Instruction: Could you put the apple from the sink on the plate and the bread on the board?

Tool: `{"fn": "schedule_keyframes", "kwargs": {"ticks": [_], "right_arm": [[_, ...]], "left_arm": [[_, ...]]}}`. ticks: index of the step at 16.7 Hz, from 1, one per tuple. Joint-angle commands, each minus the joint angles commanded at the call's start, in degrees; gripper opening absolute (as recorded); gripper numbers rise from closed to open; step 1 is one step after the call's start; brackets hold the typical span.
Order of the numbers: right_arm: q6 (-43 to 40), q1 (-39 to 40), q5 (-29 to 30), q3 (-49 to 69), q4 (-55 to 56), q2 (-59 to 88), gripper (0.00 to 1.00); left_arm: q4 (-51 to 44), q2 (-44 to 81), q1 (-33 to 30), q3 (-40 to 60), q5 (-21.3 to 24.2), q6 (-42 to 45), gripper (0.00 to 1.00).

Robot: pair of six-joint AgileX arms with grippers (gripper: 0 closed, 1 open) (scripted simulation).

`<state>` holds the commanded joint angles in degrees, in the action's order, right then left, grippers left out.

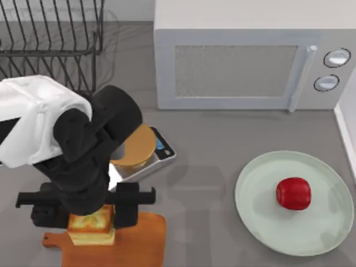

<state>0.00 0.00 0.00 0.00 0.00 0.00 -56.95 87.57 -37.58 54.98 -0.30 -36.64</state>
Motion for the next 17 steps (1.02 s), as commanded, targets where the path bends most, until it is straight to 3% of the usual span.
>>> {"fn": "schedule_keyframes", "kwargs": {"ticks": [17], "right_arm": [[0.00, 0.00, 0.00, 0.00, 0.00, 0.00, 1.00]], "left_arm": [[11.26, 4.09, -0.10, -6.91, -0.01, 0.04, 0.00]]}}
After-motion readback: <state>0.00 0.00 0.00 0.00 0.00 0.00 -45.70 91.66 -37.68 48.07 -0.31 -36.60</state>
